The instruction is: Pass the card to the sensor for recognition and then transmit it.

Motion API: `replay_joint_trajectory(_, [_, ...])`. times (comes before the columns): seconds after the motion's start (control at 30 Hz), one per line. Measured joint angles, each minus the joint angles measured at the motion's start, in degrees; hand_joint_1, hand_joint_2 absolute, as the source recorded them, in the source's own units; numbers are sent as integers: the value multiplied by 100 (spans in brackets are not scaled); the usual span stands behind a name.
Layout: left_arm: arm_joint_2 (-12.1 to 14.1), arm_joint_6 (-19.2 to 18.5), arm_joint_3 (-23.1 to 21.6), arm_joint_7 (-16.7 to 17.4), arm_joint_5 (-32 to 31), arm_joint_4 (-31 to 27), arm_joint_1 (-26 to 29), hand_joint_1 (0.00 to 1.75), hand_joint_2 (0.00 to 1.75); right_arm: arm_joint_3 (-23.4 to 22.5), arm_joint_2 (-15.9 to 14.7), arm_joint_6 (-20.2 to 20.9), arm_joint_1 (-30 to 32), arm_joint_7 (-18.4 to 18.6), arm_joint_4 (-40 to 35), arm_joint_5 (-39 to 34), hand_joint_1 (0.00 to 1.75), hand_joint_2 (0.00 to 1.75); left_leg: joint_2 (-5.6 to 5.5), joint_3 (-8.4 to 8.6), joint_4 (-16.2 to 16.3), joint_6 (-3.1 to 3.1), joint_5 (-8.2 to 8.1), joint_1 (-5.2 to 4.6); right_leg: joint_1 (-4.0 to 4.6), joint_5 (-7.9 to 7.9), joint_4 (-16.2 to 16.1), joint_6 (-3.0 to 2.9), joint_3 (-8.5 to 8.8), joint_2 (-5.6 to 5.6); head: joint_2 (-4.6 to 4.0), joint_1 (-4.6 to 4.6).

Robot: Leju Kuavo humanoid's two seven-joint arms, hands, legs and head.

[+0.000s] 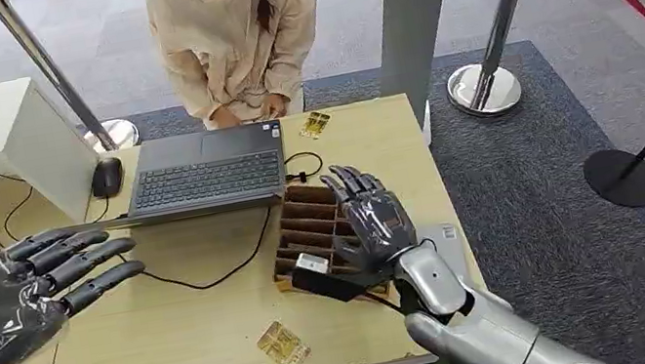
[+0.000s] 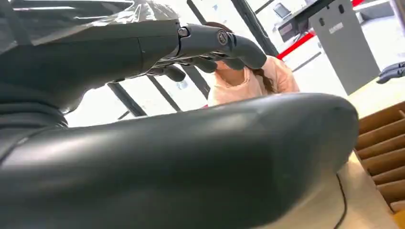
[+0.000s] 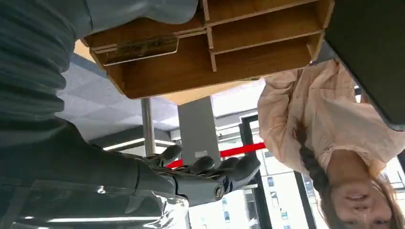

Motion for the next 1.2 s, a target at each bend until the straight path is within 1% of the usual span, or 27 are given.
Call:
replay_joint_trajectory(0.03, [-4, 20, 19, 0, -37, 0, 55, 0, 0, 0, -20, 44, 0, 26, 0, 11, 12, 175, 0, 0, 0, 0, 0, 0, 0, 0, 0, 0, 0, 0, 0, 0])
replay_joint_trajectory(0.1, [-7, 50, 66, 0, -96, 0, 185, 0, 0, 2, -57, 103, 2, 61, 0, 33, 10, 175, 0, 0, 0, 0, 0, -1, 0, 0, 0, 0, 0, 0, 0, 0])
replay_joint_trajectory(0.3, [-11, 55, 76, 0, -105, 2, 329, 0, 0, 7, -157, 197, 2, 149, -2, 98, 10, 175, 1, -1, 0, 0, 0, -1, -1, 0, 0, 0, -2, 0, 0, 0])
replay_joint_trajectory(0.33, [-11, 55, 76, 0, -87, 4, 343, 0, 0, 7, -166, 203, 1, 157, -2, 103, 14, 175, 1, -1, 0, 0, 0, -1, -1, 0, 0, 0, -2, 0, 0, -2])
replay_joint_trajectory(0.37, [-13, 61, 76, 0, -59, 7, 351, 0, 0, 7, -179, 212, 1, 194, -4, 112, 14, 175, 1, -1, 0, 0, 0, 0, -1, 0, 0, 0, -2, 0, 0, 0])
replay_joint_trajectory(0.53, [-15, 72, 74, 0, -35, 13, 350, 0, 0, 7, -249, 249, 2, 251, -7, 136, 31, 175, 1, -2, 0, 0, 0, -1, -1, 0, 0, 0, -3, 0, -2, -2])
replay_joint_trajectory(0.6, [-15, 68, 74, 0, -63, 13, 350, 0, 0, 4, -273, 253, 1, 267, -9, 138, 42, 175, 1, -2, 0, 0, 0, -1, -1, 0, 0, 0, -3, 0, 0, -2])
replay_joint_trajectory(0.63, [-15, 66, 74, 0, -78, 13, 350, 0, 0, 4, -284, 256, 2, 280, -7, 144, 44, 175, 1, -2, 0, 0, 0, -1, -1, 0, 0, 0, -3, 0, 0, 0])
replay_joint_trajectory(0.73, [-15, 46, 74, 0, -120, 13, 352, 0, 0, 2, -310, 269, 2, 304, -9, 157, 47, 175, 1, -2, 0, 0, 0, -1, -1, 0, 0, 0, -3, 0, 0, -2])
replay_joint_trajectory(0.77, [-15, 44, 74, 0, -122, 13, 354, 0, 0, 2, -319, 262, 2, 306, -9, 170, 45, 175, 1, -2, 0, 0, 0, -1, -1, 0, 0, 0, -3, 0, 0, -2])
replay_joint_trajectory(0.83, [-15, 37, 74, 0, -120, 13, 357, 0, 0, 2, -330, 249, 2, 306, -7, 177, 49, 175, 1, -2, 1, 0, 0, -1, -1, 0, 0, 0, -3, 0, 0, 0])
replay_joint_trajectory(1.03, [-15, 42, 74, 0, -70, 15, 377, 0, 0, 0, -345, 190, 1, 277, -2, 186, 47, 175, 1, -2, 0, 0, 0, 0, 0, 0, 0, 0, -3, 0, 0, -2])
replay_joint_trajectory(1.2, [-15, 41, 74, 0, -68, 17, 380, 0, 0, 0, -352, 190, 1, 264, 0, 186, 51, 175, 1, -4, 0, 0, 0, 0, -1, 0, 0, 0, -4, 0, 0, 0])
